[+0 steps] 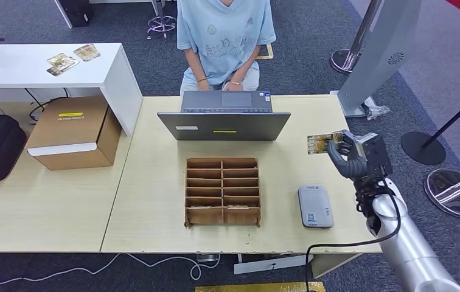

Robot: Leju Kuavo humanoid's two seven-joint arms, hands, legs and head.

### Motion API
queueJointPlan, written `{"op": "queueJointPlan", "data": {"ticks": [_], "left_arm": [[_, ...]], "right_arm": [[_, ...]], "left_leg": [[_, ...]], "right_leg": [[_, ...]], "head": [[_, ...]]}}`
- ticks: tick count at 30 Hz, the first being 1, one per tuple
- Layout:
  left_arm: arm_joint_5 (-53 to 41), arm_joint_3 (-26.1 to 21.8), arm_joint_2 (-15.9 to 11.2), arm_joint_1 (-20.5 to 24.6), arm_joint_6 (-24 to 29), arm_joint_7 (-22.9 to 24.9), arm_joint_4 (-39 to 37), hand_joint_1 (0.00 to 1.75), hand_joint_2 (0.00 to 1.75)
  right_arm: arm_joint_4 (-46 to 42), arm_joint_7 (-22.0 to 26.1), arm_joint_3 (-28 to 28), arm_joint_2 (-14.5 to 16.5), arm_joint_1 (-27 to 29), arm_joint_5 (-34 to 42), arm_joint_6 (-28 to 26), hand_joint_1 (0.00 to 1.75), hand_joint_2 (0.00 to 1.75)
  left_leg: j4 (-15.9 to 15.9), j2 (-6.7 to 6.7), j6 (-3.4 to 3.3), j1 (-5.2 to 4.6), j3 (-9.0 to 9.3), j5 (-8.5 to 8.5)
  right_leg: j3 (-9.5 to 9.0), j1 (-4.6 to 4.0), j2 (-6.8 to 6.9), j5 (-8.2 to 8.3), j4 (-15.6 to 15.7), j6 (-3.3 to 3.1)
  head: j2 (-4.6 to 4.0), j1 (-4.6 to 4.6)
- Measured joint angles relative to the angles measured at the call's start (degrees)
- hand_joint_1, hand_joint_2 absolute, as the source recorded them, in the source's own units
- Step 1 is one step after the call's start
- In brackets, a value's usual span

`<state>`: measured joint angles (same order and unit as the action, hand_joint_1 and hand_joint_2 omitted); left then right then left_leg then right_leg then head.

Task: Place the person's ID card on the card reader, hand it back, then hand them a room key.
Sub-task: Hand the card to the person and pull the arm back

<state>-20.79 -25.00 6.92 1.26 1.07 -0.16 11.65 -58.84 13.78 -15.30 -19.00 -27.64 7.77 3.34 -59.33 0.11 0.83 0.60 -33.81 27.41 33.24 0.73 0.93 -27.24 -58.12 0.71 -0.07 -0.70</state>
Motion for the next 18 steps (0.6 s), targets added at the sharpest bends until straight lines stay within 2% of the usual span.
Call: {"op": "queueJointPlan", "data": {"ticks": [6, 13, 18], "left_arm": [[-1.03, 0.00, 0.16, 0.07, -0.11, -0.45, 0.00, 0.00, 1.75], [-1.50, 0.00, 0.21, 0.08, -0.11, -0.75, 0.00, 0.00, 1.75], [-2.54, 0.00, 0.28, 0.18, -0.11, -0.97, 0.00, 0.00, 1.75]], "right_arm": [[2.69, 0.71, -2.06, 3.62, -6.81, -4.18, -5.57, 1.75, 1.75], [3.65, 0.92, -2.68, 4.96, -9.36, -6.30, -7.88, 1.75, 1.75], [5.33, 0.62, -4.83, 10.86, -17.70, -14.47, -15.52, 1.75, 1.75]], "left_leg": [[0.00, -0.01, 0.02, 0.01, -0.02, -0.09], [0.00, 0.04, 0.04, 0.01, -0.02, -0.11], [0.01, 0.05, 0.09, 0.02, 0.00, -0.14]], "right_leg": [[0.01, -0.01, 0.01, 0.03, -0.05, -0.04], [0.05, -0.01, -0.04, 0.06, -0.06, -0.08], [0.06, -0.01, -0.06, 0.08, -0.09, -0.12]], "head": [[0.00, -0.01], [0.00, 0.01], [0.00, 0.00]]}}
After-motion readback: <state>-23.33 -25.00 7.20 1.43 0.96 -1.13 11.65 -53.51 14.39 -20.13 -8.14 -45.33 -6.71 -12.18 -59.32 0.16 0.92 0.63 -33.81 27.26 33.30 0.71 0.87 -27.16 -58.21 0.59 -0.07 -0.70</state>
